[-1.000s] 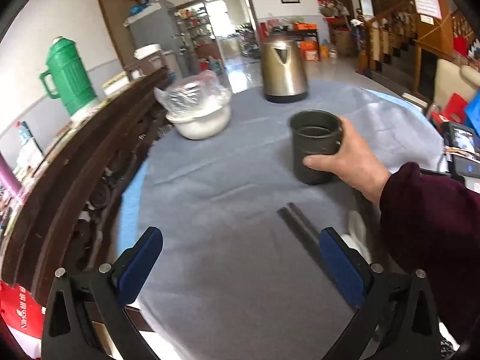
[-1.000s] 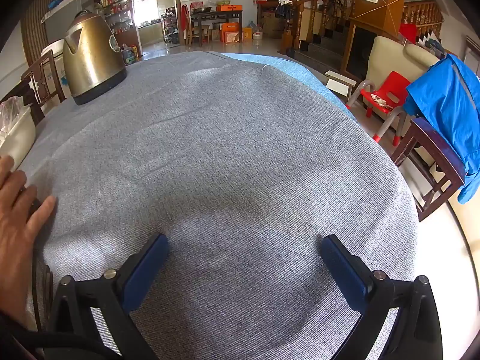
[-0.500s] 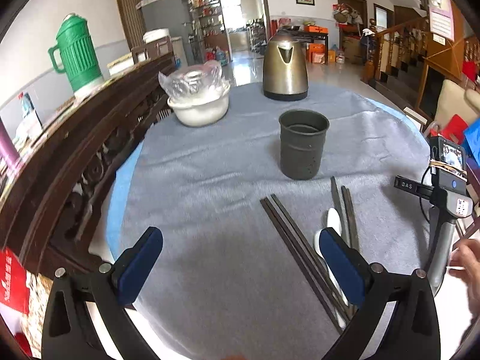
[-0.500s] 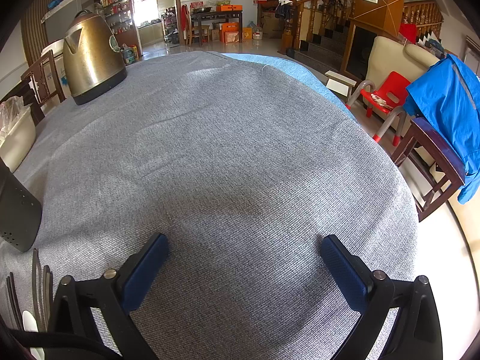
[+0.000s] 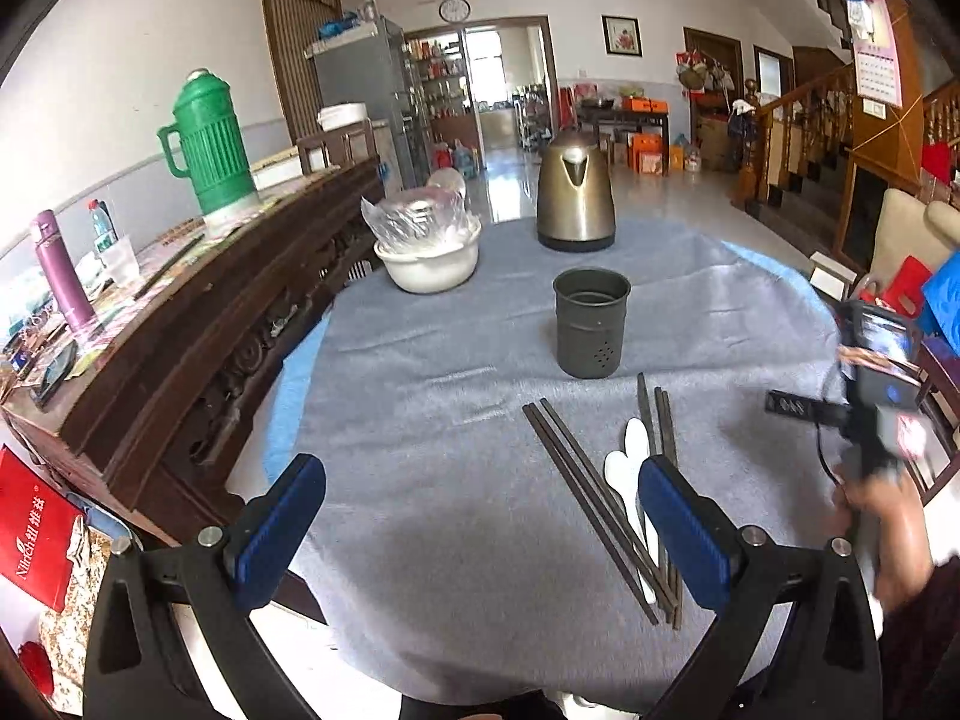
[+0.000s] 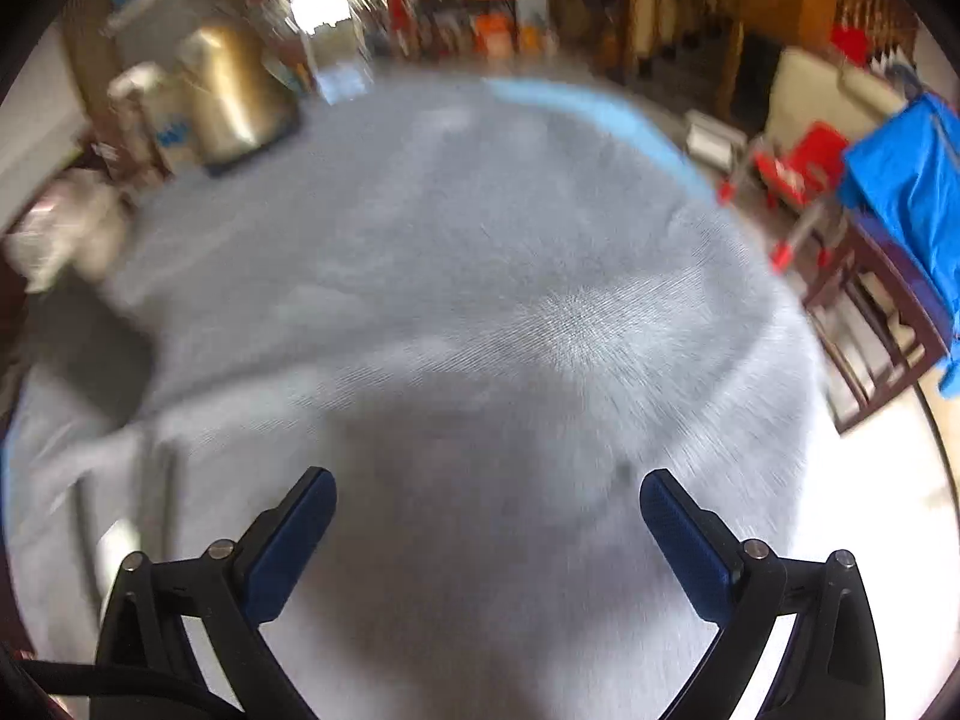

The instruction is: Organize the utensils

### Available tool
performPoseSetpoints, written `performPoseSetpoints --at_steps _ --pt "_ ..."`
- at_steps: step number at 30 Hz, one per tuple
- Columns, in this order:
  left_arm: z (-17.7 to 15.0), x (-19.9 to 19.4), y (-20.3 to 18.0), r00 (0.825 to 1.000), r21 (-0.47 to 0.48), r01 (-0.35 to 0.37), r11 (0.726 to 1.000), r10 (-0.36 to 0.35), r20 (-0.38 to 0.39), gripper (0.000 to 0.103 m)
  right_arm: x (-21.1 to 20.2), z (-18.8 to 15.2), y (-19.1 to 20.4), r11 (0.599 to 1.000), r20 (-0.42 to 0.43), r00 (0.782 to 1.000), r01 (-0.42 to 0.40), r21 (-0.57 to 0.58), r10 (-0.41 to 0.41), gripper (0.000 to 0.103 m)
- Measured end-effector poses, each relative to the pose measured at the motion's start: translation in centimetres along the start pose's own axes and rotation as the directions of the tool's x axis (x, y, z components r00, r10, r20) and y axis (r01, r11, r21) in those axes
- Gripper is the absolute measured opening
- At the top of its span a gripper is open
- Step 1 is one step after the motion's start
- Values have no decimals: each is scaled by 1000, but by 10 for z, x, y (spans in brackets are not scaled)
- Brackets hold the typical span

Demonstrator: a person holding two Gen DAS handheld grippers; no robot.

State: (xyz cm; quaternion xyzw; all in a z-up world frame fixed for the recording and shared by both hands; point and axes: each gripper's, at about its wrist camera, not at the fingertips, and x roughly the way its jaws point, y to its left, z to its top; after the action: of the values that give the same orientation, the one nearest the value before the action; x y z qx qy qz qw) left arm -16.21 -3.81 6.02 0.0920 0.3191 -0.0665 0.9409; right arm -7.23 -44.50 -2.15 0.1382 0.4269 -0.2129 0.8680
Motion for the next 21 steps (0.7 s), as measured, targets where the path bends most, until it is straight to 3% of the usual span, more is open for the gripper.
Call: performPoseSetpoints --at_steps 3,6,9,15,21 --pt "-3 -12 1 1000 3 -22 1000 22 21 103 -75 -33 13 996 148 989 3 -93 10 103" --pt "-5 -26 6 998 -21 -37 999 38 43 103 -143 -66 22 987 240 969 -20 -161 58 103" --pt "-9 -43 10 997 -46 -46 998 49 67 103 -199 -99 35 975 321 945 12 -224 62 103" --pt "-22 -66 12 992 -50 -66 997 71 103 103 -259 -125 46 960 335 936 -12 -280 110 103" --pt "-23 -66 10 987 -41 -89 995 93 131 103 -270 -129 51 962 343 932 -22 -273 119 103"
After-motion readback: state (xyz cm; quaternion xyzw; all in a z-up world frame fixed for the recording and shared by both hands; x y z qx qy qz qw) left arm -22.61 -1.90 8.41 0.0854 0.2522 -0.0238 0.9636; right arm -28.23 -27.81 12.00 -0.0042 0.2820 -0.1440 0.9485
